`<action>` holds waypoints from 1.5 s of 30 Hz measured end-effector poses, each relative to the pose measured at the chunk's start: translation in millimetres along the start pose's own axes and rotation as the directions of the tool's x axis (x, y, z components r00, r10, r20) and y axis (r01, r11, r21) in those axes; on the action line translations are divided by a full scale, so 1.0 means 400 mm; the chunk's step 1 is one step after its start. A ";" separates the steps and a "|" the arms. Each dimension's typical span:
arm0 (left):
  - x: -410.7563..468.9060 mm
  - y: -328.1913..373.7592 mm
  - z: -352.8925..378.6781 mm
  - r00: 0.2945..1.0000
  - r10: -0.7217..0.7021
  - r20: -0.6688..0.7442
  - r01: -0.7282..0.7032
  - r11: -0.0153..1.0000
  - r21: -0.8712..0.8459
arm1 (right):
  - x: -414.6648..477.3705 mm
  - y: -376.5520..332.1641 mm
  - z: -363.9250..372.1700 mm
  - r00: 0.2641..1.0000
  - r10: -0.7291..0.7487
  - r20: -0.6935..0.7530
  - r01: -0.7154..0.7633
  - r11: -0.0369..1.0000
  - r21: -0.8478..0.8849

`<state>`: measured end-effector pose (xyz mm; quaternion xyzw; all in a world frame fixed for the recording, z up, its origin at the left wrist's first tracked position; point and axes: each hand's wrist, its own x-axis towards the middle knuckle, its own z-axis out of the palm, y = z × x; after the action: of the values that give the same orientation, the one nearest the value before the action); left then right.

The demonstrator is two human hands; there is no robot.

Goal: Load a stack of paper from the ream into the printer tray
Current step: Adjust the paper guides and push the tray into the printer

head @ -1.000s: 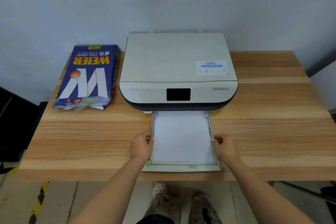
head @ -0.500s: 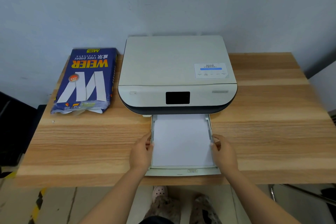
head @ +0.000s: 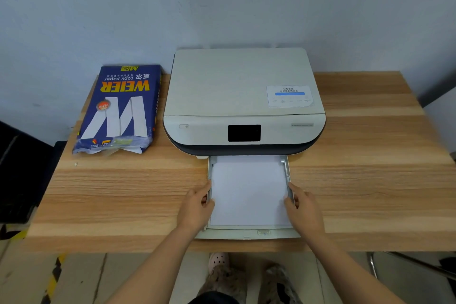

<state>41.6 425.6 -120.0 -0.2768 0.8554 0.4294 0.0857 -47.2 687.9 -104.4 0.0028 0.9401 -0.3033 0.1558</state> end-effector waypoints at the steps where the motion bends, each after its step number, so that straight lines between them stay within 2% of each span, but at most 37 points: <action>1: -0.004 0.004 -0.003 1.000 -0.005 0.015 0.005 1.000 0.003 | 0.000 0.000 -0.001 1.000 0.003 0.008 -0.003 1.000 0.005; 8: -0.007 0.019 -0.025 0.994 -0.036 0.103 0.037 0.999 -0.015 | -0.005 -0.006 -0.011 0.997 0.023 0.071 -0.028 0.997 0.076; 12: -0.004 0.029 -0.034 0.996 -0.029 0.083 0.032 0.999 -0.037 | 0.010 -0.003 -0.025 0.992 0.024 0.124 -0.037 0.994 0.101; 14: -0.007 0.032 -0.040 0.997 -0.013 0.081 0.017 0.999 -0.048 | 0.019 -0.008 -0.034 0.989 0.010 0.144 -0.023 0.995 0.094; 20: -0.015 0.034 -0.052 0.980 -0.009 0.201 0.014 1.000 -0.023 | 0.010 -0.007 -0.046 0.973 -0.003 0.230 -0.012 0.998 0.062; 23: -0.018 0.042 -0.052 0.979 -0.015 0.204 0.017 1.000 -0.005 | 0.007 -0.011 -0.049 0.972 0.000 0.237 -0.016 0.998 0.067; 27: -0.031 0.047 -0.050 0.974 0.015 0.227 -0.047 0.990 0.134 | -0.003 -0.012 -0.059 0.955 0.000 0.295 -0.006 1.000 0.021; 33: -0.060 0.034 -0.041 0.949 0.019 0.313 -0.102 0.962 0.252 | -0.034 -0.009 -0.078 0.907 -0.061 0.416 0.116 0.987 -0.109; 41: -0.067 0.029 -0.042 0.956 0.038 0.290 -0.116 0.960 0.256 | -0.033 -0.019 -0.084 0.867 -0.084 0.492 0.225 0.945 -0.235; 45: -0.063 0.031 -0.050 0.956 0.025 0.292 -0.100 0.964 0.245 | -0.026 -0.019 -0.082 0.870 -0.077 0.487 0.218 0.946 -0.240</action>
<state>57.6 425.9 -89.3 -0.1709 0.8908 0.3527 0.2298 -47.5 701.2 -71.8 -0.1662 0.9051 -0.1662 0.3543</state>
